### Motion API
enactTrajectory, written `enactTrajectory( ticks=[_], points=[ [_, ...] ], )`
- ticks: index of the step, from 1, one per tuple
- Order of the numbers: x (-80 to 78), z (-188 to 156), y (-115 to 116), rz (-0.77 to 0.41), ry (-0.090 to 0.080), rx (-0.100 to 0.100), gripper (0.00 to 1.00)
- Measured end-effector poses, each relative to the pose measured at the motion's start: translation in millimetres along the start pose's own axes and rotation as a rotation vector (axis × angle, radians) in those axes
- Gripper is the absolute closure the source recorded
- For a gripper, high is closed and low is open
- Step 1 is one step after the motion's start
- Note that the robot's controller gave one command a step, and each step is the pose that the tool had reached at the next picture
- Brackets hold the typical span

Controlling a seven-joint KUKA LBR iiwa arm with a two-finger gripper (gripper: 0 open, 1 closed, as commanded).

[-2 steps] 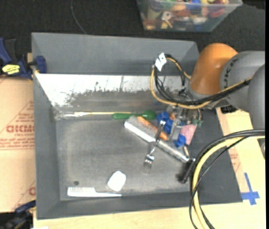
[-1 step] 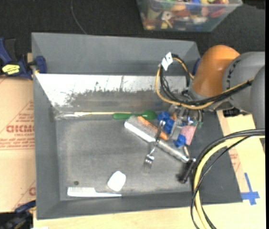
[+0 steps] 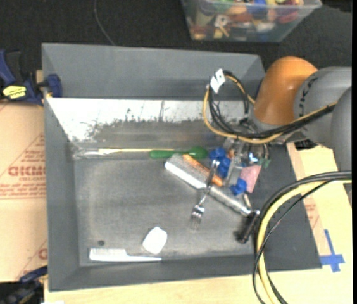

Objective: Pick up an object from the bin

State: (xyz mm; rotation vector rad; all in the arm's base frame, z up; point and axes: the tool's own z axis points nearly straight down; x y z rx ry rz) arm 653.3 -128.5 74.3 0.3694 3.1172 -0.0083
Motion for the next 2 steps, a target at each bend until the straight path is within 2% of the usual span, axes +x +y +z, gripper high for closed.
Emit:
enactTrajectory(
  ticks=[1,2],
  points=[
    [12.0,1.3,19.2,0.12,-0.014,-0.004,0.0],
    [7.1,-1.6,28.2,0.196,-0.012,-0.004,1.0]
  ],
)
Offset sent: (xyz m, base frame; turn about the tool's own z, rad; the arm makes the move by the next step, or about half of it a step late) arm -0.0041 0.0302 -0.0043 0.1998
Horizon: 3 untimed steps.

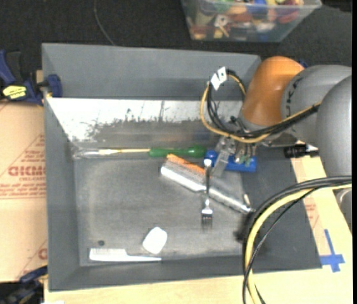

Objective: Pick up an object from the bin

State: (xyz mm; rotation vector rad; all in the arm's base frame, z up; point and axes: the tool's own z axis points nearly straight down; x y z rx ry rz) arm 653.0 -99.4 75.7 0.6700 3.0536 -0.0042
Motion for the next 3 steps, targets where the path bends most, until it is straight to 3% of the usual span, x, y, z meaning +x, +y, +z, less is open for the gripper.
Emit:
enactTrajectory(
  ticks=[3],
  points=[
    [-1.4,-30.6,-1.0,-0.003,-0.006,0.0,1.0]
  ],
)
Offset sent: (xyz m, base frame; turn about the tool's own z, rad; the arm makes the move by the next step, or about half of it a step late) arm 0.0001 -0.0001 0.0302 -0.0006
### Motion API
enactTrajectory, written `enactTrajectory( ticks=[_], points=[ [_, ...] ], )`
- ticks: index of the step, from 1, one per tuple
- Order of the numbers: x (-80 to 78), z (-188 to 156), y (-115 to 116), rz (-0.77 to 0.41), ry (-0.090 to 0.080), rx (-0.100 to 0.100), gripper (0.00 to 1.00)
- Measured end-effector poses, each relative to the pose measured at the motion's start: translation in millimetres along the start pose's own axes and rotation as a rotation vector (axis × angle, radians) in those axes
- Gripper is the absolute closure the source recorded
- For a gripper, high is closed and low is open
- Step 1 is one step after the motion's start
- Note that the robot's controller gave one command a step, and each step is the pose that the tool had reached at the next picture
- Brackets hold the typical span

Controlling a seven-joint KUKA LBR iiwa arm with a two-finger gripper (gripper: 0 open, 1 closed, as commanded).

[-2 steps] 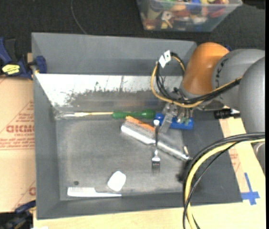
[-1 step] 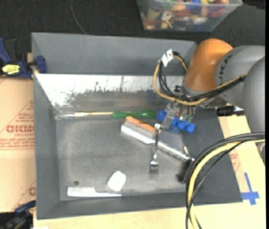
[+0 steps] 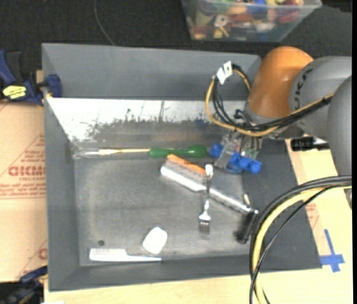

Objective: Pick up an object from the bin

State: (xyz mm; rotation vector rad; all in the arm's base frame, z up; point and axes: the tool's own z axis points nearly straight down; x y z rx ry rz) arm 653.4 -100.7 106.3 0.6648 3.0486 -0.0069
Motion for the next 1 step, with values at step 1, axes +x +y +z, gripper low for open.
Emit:
enactTrajectory(
  ticks=[1],
  points=[
    [0.6,-41.7,-1.0,-0.001,0.007,0.001,1.0]
  ],
)
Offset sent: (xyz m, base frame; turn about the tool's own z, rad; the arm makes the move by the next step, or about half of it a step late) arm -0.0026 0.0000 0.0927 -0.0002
